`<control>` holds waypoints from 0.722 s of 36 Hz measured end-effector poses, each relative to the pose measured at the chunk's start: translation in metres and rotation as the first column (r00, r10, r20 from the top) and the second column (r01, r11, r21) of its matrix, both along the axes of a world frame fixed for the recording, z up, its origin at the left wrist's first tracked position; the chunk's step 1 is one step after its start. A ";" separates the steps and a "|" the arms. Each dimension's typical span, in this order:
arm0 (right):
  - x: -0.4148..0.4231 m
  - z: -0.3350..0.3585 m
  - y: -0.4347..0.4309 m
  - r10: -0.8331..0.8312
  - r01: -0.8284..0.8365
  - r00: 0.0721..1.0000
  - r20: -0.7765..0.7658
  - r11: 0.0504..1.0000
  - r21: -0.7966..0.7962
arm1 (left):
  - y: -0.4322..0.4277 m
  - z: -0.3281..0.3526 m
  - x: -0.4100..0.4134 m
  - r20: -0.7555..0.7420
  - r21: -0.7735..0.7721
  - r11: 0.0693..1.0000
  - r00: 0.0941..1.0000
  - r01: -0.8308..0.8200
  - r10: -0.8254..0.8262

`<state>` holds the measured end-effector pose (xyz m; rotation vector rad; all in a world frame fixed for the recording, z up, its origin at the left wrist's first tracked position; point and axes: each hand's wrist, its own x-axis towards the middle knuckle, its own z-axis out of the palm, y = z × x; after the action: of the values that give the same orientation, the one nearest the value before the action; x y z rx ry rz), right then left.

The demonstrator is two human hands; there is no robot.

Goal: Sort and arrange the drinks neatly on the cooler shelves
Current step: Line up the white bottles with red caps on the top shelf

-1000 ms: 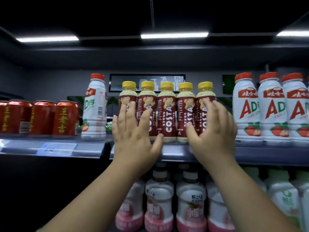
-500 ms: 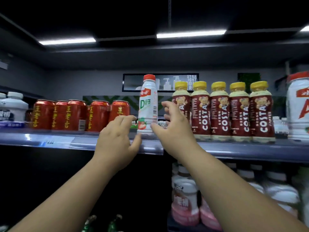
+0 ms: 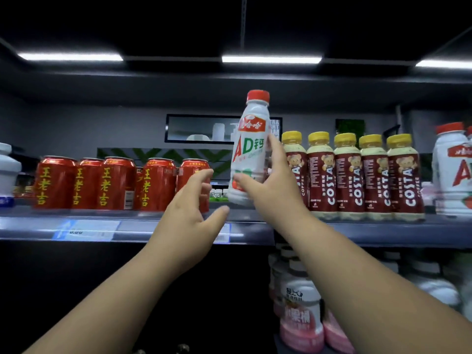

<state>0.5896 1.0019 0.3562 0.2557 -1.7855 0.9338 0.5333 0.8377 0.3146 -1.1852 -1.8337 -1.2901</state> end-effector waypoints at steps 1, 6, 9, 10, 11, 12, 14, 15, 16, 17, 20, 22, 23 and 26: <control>0.008 0.002 0.000 0.047 -0.047 0.999 -0.018 0.999 -0.014 | 0.002 0.005 0.005 0.030 0.032 0.998 0.998 0.057 -0.058; 0.052 -0.001 0.010 0.158 -0.159 0.986 -0.061 0.987 -0.023 | 0.030 0.021 0.034 0.070 0.126 0.955 0.958 0.268 -0.278; 0.079 -0.013 0.029 0.130 -0.131 0.990 -0.057 0.991 -0.015 | 0.060 0.017 0.053 0.035 0.137 0.913 0.920 0.383 -0.391; 0.089 -0.017 0.037 0.108 -0.109 0.992 -0.063 0.994 -0.017 | 0.071 0.015 0.061 0.025 0.127 0.898 0.904 0.422 -0.428; 0.099 -0.021 0.046 0.084 -0.086 0.994 -0.072 0.996 -0.028 | 0.083 0.012 0.068 0.005 0.111 0.885 0.890 0.453 -0.456; 0.110 -0.025 0.057 0.063 -0.066 0.995 -0.080 0.997 -0.043 | 0.095 0.010 0.076 -0.026 0.091 0.876 0.880 0.474 -0.474; 0.133 -0.033 0.081 0.007 -0.014 0.996 -0.095 0.997 -0.074 | 0.121 0.006 0.090 -0.066 0.045 0.869 0.869 0.493 -0.490; 0.145 -0.036 0.095 -0.027 0.018 0.995 -0.101 0.996 -0.088 | 0.135 0.005 0.097 -0.059 0.024 0.869 0.868 0.495 -0.493; 0.157 -0.040 0.110 -0.062 0.052 0.993 -0.104 0.993 -0.102 | 0.150 0.003 0.105 -0.044 0.006 0.867 0.866 0.498 -0.497; 0.171 -0.043 0.126 -0.101 0.090 0.990 -0.101 0.989 -0.115 | 0.166 0.000 0.112 -0.039 -0.008 0.868 0.868 0.496 -0.496; 0.210 -0.051 0.177 -0.218 0.203 0.972 -0.085 0.967 -0.157 | 0.215 -0.004 0.137 -0.119 -0.090 0.892 0.884 0.443 -0.452; 0.236 -0.055 0.213 -0.291 0.271 0.952 -0.093 0.945 -0.185 | 0.249 -0.007 0.158 -0.180 -0.137 0.904 0.887 0.406 -0.426; 0.249 -0.056 0.231 -0.323 0.301 0.942 -0.090 0.933 -0.198 | 0.265 -0.009 0.168 -0.197 -0.155 0.907 0.887 0.391 -0.417; 0.290 -0.058 0.287 -0.365 0.345 0.929 -0.051 0.911 -0.227 | 0.315 -0.014 0.195 -0.260 -0.185 0.919 0.885 0.347 -0.386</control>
<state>0.8791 1.2888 0.2980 -0.1607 -1.5612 0.8260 0.7283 1.1531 0.3007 -1.7636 -1.5437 -1.1195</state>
